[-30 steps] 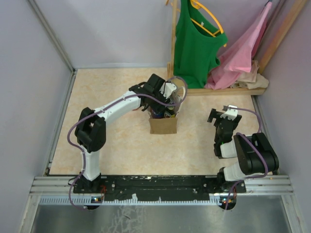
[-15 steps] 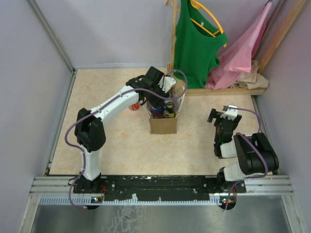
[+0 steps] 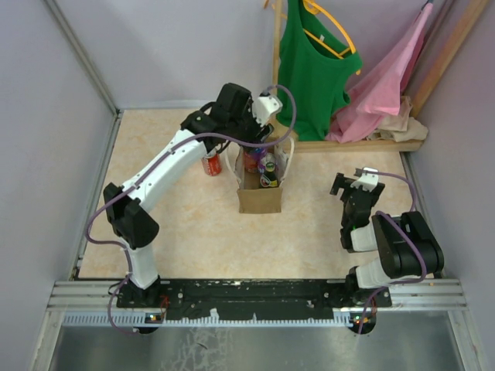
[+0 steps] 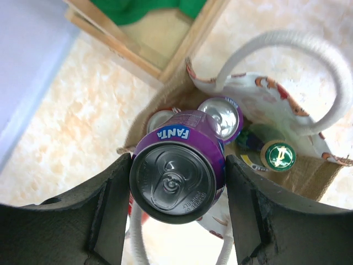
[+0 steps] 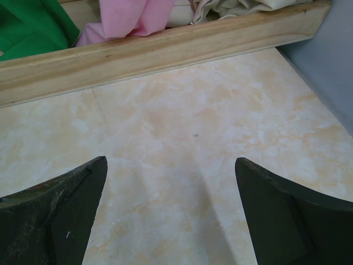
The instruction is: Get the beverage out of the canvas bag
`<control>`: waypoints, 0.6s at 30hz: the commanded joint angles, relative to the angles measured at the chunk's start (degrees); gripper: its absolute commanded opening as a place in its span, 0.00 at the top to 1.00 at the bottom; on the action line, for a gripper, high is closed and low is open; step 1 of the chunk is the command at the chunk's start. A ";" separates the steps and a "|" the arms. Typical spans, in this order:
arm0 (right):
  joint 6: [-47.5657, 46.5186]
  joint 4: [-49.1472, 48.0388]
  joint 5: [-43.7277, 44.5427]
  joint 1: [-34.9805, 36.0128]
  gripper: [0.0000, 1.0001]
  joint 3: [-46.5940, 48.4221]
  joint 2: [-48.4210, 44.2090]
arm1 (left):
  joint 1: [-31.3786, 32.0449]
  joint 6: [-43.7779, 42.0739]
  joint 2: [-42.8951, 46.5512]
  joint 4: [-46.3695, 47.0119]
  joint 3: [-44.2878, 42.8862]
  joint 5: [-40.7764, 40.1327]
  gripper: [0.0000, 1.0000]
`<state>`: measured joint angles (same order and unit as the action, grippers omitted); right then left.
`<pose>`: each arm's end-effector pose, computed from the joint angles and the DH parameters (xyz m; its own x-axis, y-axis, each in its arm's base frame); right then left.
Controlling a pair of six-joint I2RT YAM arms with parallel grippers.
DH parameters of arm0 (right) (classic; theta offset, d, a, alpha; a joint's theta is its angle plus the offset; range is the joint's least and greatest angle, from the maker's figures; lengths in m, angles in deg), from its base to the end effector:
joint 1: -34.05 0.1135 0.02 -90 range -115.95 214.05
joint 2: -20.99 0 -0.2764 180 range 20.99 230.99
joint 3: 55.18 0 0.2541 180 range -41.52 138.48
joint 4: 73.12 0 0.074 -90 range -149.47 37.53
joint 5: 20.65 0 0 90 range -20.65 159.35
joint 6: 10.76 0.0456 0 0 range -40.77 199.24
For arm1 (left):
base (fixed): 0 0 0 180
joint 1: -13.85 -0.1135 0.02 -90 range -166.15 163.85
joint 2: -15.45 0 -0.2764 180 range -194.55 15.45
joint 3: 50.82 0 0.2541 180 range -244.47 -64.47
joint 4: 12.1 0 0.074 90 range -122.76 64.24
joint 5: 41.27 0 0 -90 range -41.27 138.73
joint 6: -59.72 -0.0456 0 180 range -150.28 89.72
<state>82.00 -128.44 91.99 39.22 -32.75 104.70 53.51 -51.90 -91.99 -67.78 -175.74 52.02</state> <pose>0.2279 0.0030 0.1533 -0.0889 0.0366 -0.9954 0.3028 0.9530 0.0080 0.3364 -0.2823 0.3796 -0.1950 0.6395 -0.7436 0.8000 0.5423 0.2566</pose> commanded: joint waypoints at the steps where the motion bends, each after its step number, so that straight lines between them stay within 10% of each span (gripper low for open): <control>1: 0.13 -2.57 0.32 -0.29 0.01 1.07 -0.47 | 0.16 -2.72 3.61 4.35 -5.87 1.57 1.00; 18: 0.13 -2.57 0.38 -0.34 0.01 1.07 -0.47 | -2.78 -4.16 5.81 17.54 -4.61 -9.03 1.00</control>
<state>82.00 -128.46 91.96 39.22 -32.75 104.70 52.90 -55.69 -90.94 -58.84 -179.08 45.71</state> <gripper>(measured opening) 0.991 0.672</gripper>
